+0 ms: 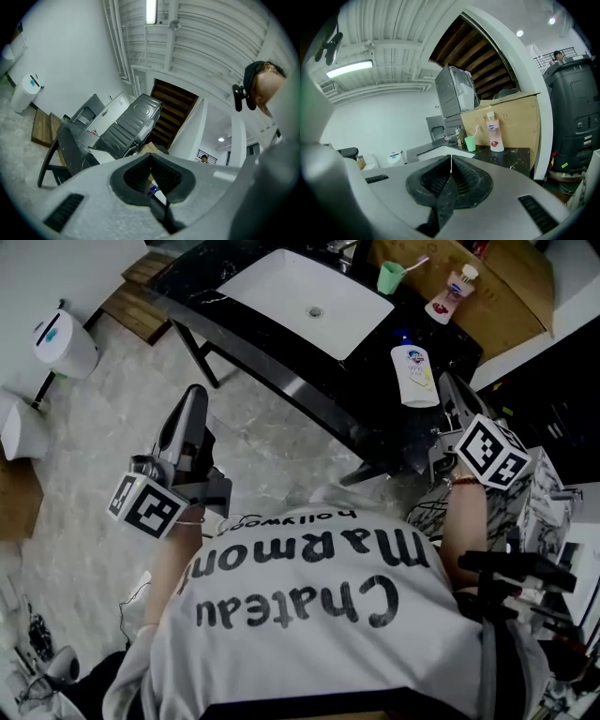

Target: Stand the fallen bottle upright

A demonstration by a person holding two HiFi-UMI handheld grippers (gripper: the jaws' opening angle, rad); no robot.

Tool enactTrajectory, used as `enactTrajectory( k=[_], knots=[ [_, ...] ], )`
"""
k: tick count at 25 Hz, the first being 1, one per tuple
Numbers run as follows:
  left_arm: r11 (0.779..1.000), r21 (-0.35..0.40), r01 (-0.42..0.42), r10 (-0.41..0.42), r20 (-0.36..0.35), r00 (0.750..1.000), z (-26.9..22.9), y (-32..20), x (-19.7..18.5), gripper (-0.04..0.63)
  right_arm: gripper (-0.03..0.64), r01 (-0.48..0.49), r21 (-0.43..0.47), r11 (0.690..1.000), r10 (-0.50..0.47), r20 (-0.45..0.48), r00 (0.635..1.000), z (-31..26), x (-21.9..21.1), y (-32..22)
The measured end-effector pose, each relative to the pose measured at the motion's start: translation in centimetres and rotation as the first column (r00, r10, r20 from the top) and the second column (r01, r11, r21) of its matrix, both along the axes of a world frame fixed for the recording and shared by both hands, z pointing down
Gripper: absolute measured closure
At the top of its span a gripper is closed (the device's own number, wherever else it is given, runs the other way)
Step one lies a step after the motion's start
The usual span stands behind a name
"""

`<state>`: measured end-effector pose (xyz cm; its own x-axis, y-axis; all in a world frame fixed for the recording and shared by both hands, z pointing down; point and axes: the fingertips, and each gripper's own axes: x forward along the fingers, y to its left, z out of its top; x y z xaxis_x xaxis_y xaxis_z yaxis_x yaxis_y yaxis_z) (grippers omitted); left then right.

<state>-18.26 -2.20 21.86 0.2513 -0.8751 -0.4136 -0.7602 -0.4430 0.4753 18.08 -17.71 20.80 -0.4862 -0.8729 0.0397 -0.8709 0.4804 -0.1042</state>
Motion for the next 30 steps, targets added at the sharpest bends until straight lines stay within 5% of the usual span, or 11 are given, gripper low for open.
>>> enactTrajectory(
  k=[13,18,24,30],
  knots=[
    [0.995,-0.082,0.064,-0.071,-0.087,0.994,2.7,-3.6,-6.7,0.58,0.604,-0.037,-0.029,0.999,0.032,-0.17,0.985,-0.8,-2.3,-8.1],
    [0.988,-0.117,0.098,-0.105,-0.061,0.993,2.5,-7.0,-10.3,0.58,0.604,0.012,-0.075,0.997,-0.035,-0.316,0.948,-0.2,-3.7,-12.5],
    [0.975,-0.196,0.1,-0.114,-0.061,0.992,2.5,-11.8,-13.8,0.58,0.603,0.079,-0.223,0.972,-0.202,-0.612,0.764,2.4,-4.8,-17.3],
    [0.96,-0.258,0.109,-0.119,-0.024,0.993,2.7,-15.7,-16.3,0.58,0.603,0.098,-0.402,0.911,-0.387,-0.744,0.545,5.6,-5.6,-20.0]
  ],
)
